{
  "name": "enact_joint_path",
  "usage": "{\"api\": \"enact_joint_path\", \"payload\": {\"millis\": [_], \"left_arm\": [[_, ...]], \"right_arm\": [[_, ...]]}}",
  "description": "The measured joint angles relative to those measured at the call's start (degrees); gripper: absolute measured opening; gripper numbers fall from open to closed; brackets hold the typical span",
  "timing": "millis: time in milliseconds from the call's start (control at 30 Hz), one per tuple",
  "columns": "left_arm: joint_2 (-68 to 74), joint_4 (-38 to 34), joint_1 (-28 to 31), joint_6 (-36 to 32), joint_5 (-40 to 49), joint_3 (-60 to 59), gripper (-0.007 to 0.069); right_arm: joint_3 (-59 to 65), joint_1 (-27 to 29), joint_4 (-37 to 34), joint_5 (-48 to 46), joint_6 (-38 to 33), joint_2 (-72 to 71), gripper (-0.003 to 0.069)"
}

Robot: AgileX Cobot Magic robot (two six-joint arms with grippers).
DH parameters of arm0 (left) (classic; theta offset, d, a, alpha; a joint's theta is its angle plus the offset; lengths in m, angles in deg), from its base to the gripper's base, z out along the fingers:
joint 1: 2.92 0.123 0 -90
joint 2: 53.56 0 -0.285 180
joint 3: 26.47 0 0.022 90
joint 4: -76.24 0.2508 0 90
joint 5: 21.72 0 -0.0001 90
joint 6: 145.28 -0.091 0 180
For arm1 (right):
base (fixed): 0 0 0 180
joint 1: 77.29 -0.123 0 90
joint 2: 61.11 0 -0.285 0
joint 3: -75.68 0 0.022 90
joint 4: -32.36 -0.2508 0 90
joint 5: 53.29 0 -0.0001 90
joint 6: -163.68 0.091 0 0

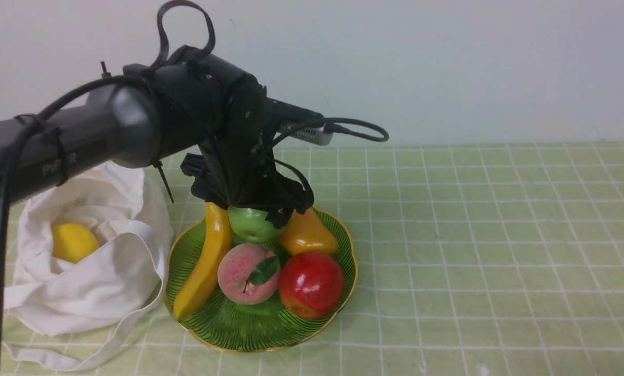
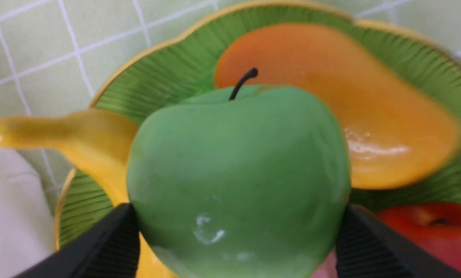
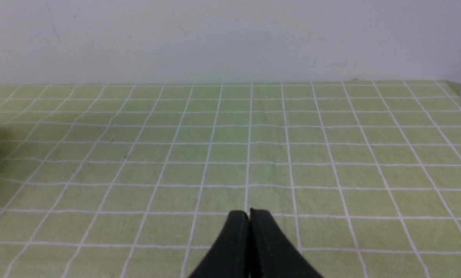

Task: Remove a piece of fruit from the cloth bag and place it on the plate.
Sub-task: Use the left arm to put the apple into the empty plate on the right

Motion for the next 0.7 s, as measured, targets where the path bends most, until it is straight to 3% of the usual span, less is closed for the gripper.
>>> {"api": "enact_joint_path", "payload": {"millis": [700], "left_arm": [[1.8,0.8,0.0,2.1,1.9,0.0,0.0601]], "right_arm": [[0.0,0.0,0.0,0.0,0.0,0.0,-0.0015]]}}
